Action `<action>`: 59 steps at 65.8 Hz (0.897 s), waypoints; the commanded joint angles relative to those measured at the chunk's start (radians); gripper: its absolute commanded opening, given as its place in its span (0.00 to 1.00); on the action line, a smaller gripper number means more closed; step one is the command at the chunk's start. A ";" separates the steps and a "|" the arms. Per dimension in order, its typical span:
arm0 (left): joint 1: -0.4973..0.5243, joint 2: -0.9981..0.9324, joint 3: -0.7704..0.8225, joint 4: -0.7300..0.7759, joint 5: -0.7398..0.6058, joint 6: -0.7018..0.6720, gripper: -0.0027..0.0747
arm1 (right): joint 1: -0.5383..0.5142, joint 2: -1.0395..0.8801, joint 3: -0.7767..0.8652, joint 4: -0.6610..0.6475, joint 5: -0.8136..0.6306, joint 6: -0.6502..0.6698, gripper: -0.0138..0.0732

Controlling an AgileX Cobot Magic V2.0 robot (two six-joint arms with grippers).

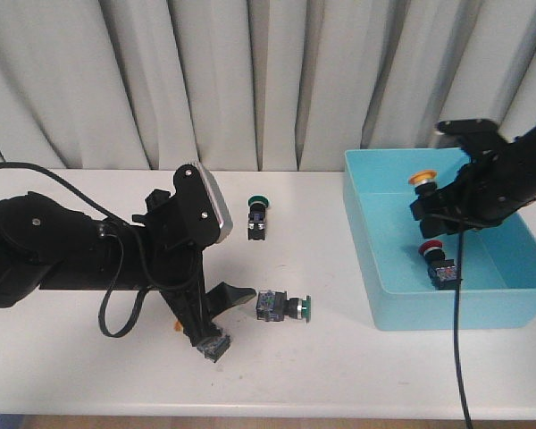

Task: Pick red and yellow buttons and place in box
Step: 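Carry the yellow button with the right gripper into the blue box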

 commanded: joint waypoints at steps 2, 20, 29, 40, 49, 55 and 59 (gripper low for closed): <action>0.002 -0.036 -0.027 -0.027 -0.013 -0.011 0.78 | -0.007 0.074 -0.110 -0.017 0.013 0.049 0.38; 0.002 -0.036 -0.027 -0.027 -0.013 -0.011 0.78 | -0.007 0.274 -0.207 -0.022 0.017 0.055 0.38; 0.002 -0.036 -0.027 -0.027 -0.013 -0.011 0.78 | -0.007 0.313 -0.218 -0.037 0.014 0.056 0.40; 0.002 -0.036 -0.027 -0.027 -0.013 -0.011 0.78 | -0.007 0.317 -0.219 -0.046 0.014 0.056 0.48; 0.002 -0.036 -0.027 -0.027 -0.012 -0.011 0.78 | -0.007 0.315 -0.221 -0.046 0.012 0.056 0.57; 0.002 -0.036 -0.027 -0.027 -0.012 -0.011 0.78 | -0.007 0.305 -0.247 -0.046 0.048 0.062 0.60; 0.002 -0.036 -0.027 -0.027 -0.012 -0.011 0.78 | -0.007 0.284 -0.271 -0.046 0.105 0.072 0.60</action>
